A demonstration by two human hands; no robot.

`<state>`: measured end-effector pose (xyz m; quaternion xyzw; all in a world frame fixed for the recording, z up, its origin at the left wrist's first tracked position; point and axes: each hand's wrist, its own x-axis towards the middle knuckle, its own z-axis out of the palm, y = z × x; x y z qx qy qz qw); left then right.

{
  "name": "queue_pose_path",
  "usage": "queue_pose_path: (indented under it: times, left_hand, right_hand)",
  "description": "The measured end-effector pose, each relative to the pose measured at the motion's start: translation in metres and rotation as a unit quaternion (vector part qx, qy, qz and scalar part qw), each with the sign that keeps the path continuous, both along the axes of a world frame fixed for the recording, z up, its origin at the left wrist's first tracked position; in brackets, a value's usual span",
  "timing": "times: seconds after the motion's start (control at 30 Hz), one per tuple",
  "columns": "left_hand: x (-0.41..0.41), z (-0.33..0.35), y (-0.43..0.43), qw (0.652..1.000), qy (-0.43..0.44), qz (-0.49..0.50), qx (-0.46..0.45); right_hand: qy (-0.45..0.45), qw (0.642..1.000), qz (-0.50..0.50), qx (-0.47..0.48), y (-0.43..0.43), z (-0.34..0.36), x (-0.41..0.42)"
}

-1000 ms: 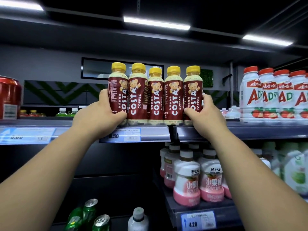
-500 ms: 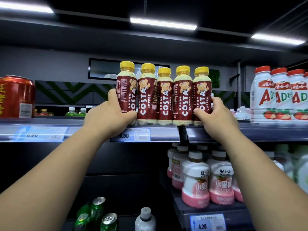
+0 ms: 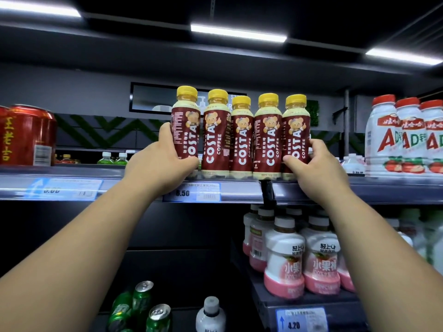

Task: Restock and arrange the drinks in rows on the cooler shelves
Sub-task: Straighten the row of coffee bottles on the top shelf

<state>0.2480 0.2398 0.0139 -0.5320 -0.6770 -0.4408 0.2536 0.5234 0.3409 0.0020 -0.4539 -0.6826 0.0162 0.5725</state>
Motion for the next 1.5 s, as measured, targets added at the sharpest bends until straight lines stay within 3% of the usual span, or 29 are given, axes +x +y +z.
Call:
queue_pose_path:
  times: [0.57, 1.17, 1.5]
  left_hand:
    - [-0.0054, 0.0000, -0.0001, 1.000, -0.009, -0.015, -0.011]
    - [-0.0023, -0.0025, 0.0023, 0.999, 0.011, 0.030, -0.022]
    - [-0.0012, -0.0045, 0.0017, 0.998, 0.006, -0.009, 0.059]
  right_hand:
    - [0.002, 1.000, -0.004, 0.006, -0.0016, -0.0006, -0.0009]
    - [0.005, 1.000, 0.004, 0.005, -0.0014, 0.0001, 0.0011]
    - [-0.010, 0.999, -0.015, 0.031, -0.0024, -0.0025, 0.0000]
